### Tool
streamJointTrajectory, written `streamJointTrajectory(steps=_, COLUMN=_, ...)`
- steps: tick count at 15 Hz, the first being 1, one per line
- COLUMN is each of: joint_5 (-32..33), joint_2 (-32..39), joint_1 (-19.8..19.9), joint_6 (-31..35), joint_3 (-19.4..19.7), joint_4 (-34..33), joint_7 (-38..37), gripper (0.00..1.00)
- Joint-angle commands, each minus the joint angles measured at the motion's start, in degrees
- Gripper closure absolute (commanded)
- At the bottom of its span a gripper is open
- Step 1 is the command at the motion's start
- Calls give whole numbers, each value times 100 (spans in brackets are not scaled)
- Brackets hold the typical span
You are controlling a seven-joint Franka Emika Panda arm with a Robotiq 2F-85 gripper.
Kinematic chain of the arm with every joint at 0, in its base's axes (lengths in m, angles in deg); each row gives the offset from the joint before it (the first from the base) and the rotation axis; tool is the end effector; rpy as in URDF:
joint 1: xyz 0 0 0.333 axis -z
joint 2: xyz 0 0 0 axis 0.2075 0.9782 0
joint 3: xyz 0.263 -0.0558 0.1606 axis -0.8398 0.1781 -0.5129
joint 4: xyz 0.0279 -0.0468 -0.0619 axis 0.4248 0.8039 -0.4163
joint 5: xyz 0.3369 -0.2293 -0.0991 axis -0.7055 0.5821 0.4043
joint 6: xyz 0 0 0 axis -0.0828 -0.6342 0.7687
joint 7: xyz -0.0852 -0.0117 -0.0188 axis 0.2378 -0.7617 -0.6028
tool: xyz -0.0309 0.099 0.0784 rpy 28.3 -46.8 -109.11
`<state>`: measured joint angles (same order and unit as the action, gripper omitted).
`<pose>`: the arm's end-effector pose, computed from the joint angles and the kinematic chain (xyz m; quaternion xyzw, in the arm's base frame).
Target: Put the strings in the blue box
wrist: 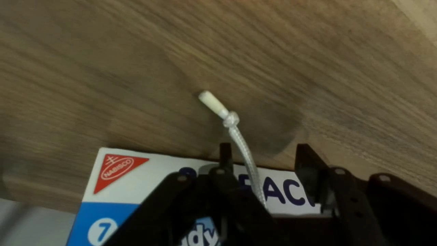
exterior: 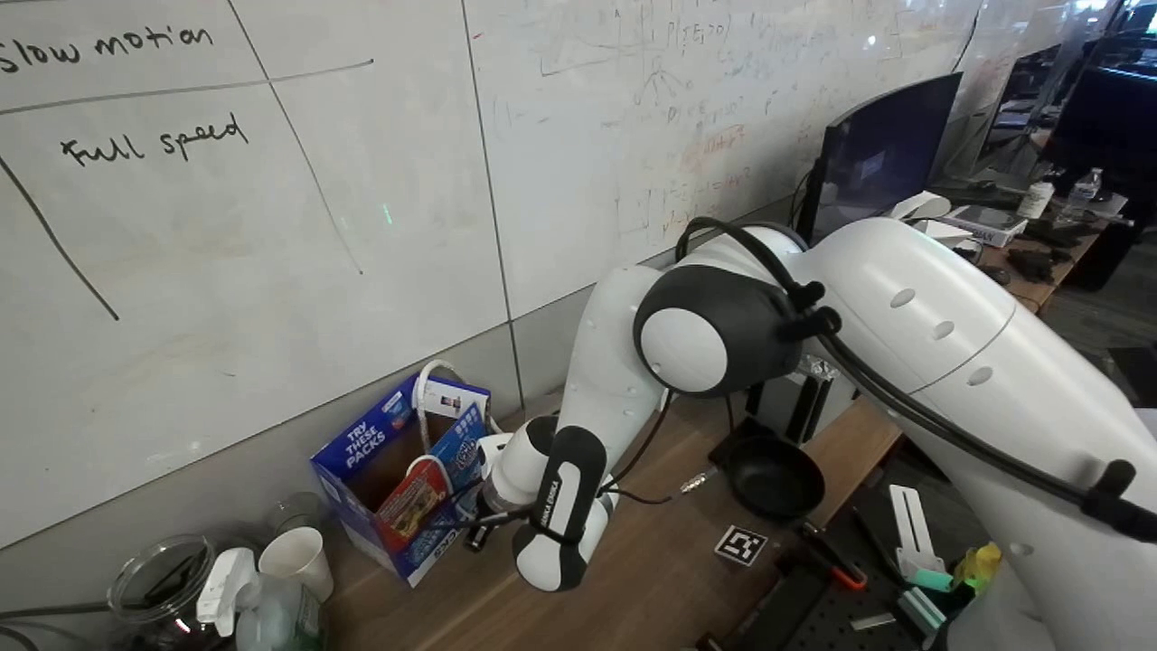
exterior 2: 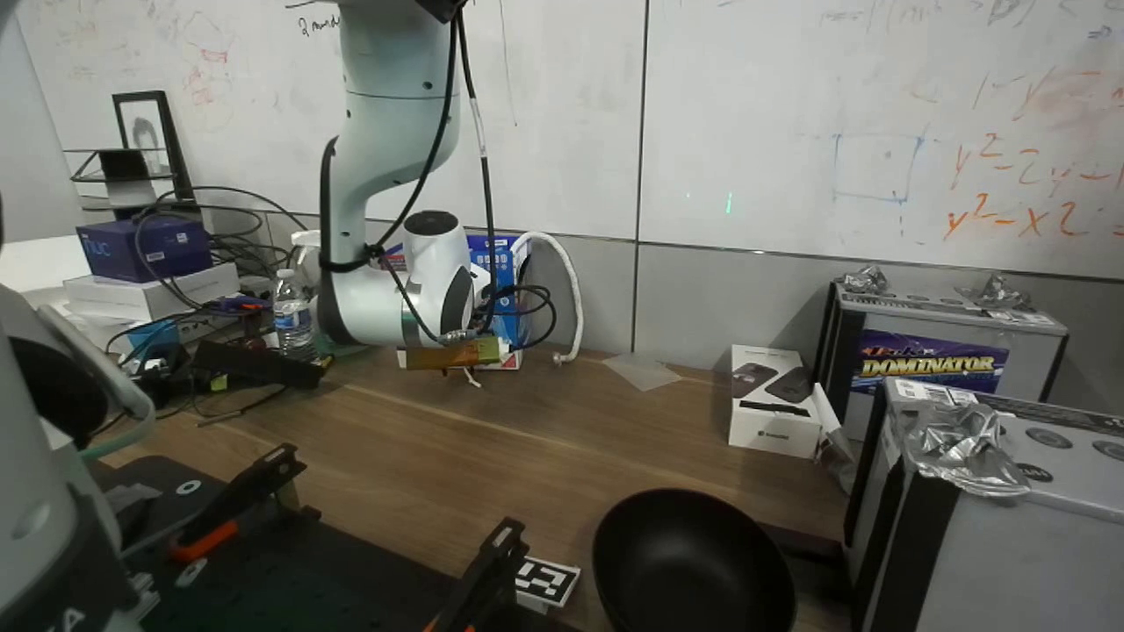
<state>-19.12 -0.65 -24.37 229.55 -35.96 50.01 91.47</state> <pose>0.5664 0.2265 -0.0272 -0.9185 -0.2964 -0.2524 0.0695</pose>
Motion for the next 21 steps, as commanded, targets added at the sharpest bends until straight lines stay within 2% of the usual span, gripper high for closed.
streamJointTrajectory(steps=1, joint_5=-7, joint_2=61, joint_1=-83, joint_6=149, joint_3=94, joint_4=-127, joint_7=-11, gripper=81)
streamJointTrajectory(steps=3, joint_5=-42, joint_2=13, joint_1=-143, joint_6=161, joint_3=149, joint_4=-79, joint_7=-16, gripper=92)
streamJointTrajectory(steps=5, joint_5=-119, joint_2=-27, joint_1=-258, joint_6=177, joint_3=257, joint_4=-49, joint_7=-30, gripper=97)
streamJointTrajectory(steps=7, joint_5=-312, joint_2=-96, joint_1=-546, joint_6=186, joint_3=515, joint_4=-20, joint_7=-53, gripper=97)
streamJointTrajectory(steps=9, joint_5=-665, joint_2=-196, joint_1=-1017, joint_6=343, joint_3=914, joint_4=74, joint_7=-86, gripper=93)
streamJointTrajectory(steps=12, joint_5=-1595, joint_2=-253, joint_1=-2104, joint_6=728, joint_3=1768, joint_4=230, joint_7=-28, gripper=94)
streamJointTrajectory(steps=16, joint_5=-3209, joint_2=-247, joint_1=-3740, joint_6=1196, joint_3=2817, joint_4=621, joint_7=179, gripper=95)
streamJointTrajectory(steps=21, joint_5=-5073, joint_2=-224, joint_1=-5477, joint_6=1574, joint_3=3738, joint_4=1152, joint_7=493, gripper=94)
